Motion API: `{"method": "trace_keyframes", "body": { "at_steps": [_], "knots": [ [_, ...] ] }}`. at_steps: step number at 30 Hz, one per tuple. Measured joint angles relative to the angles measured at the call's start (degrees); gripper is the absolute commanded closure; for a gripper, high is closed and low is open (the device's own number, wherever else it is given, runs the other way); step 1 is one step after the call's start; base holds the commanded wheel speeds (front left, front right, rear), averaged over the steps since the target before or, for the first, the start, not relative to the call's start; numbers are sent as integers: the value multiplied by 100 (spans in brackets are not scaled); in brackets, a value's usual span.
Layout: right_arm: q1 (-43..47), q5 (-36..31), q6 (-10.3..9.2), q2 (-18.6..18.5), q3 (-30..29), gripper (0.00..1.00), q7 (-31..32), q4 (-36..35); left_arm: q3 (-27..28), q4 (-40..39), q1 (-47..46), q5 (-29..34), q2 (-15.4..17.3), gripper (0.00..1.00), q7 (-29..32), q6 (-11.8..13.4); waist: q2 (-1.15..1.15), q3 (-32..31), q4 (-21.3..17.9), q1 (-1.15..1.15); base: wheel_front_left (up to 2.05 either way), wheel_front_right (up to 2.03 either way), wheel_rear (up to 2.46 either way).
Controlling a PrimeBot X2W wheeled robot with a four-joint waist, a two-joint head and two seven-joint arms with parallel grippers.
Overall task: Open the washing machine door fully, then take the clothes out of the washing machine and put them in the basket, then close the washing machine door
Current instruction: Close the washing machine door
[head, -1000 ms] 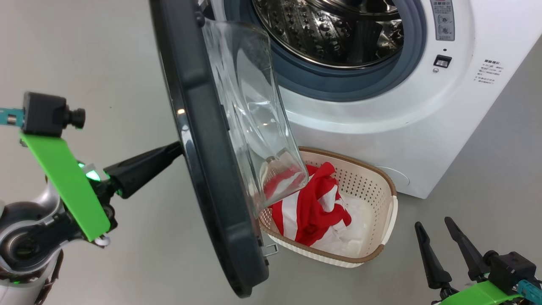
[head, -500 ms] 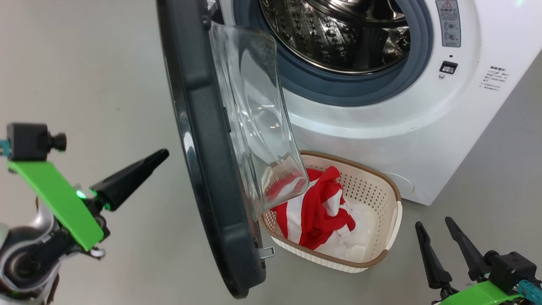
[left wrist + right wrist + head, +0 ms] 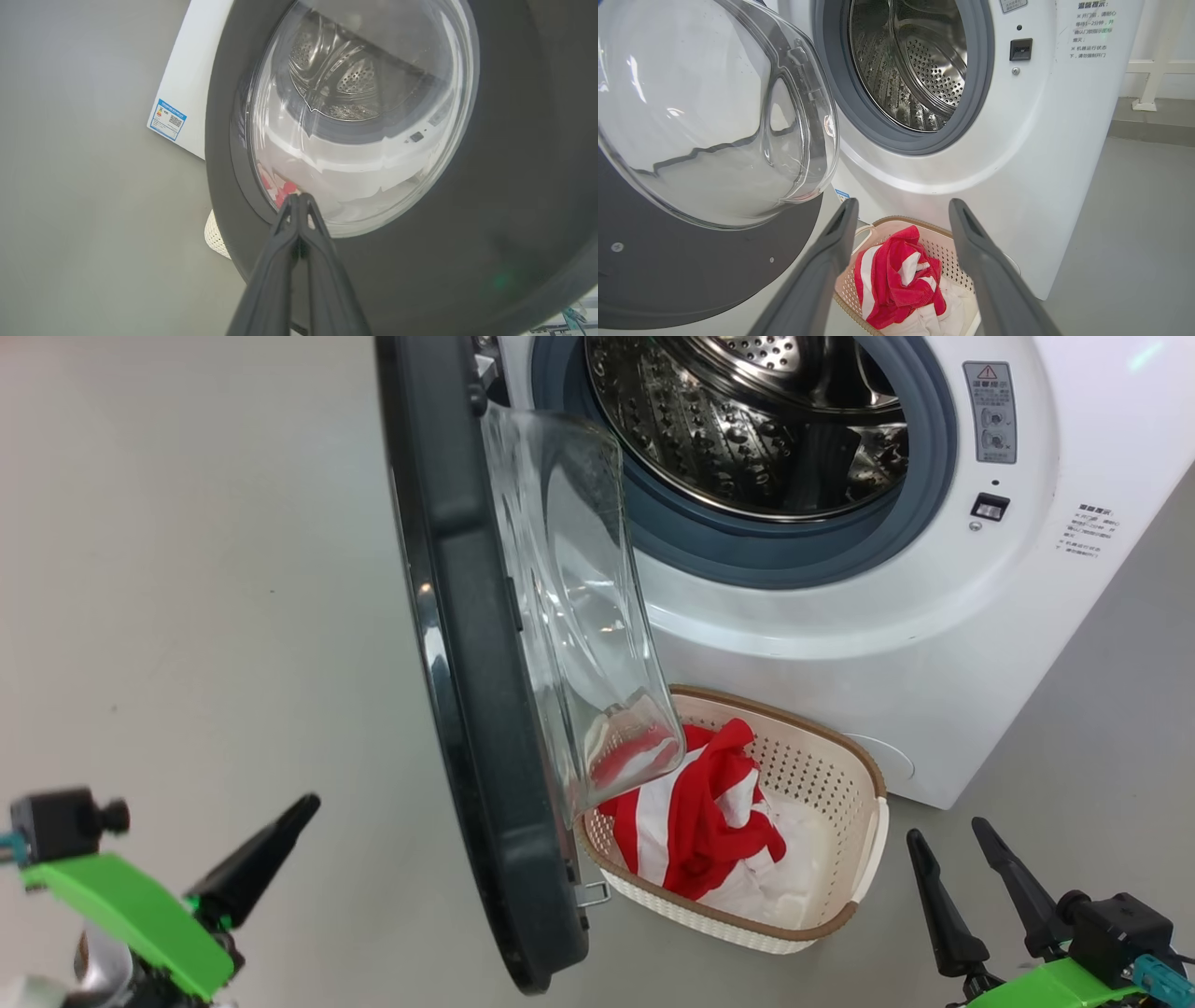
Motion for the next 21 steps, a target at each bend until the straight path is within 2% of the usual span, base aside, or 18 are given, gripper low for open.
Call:
{"method": "trace_keyframes", "body": {
  "at_steps": [2, 3, 4, 5, 7, 21],
  "knots": [
    [3, 0, 0, -2, 5, 0, 0, 0, -49, 148, 151, -2, -41, 52, -205, 0, 0, -6, 18, 0, 0, 0, 0],
    [4, 0, 0, -2, 9, 0, 0, 0, -56, 213, 211, -26, -76, 31, -304, 0, 0, -8, 26, 0, 0, 0, 0],
    [8, 0, 0, -2, 11, 0, 0, 0, -66, 281, 269, -49, -111, 19, -404, 0, 0, -10, 34, 0, 0, 0, 0],
    [18, 0, 0, -4, 13, 0, 0, 0, -100, 356, 307, -49, -129, 19, -486, 0, 0, -11, 40, 0, 0, 0, 0],
    [68, 0, 0, -9, 14, 0, 0, 0, -129, 502, 400, -77, -165, 0, -648, 0, 0, -9, 50, 0, 0, 0, 0],
    [88, 0, 0, -21, 41, 0, 0, 22, -546, 1221, 675, 105, -391, 0, -1963, 0, 0, 38, -2, 0, 0, 0, 0]
  ]
}}
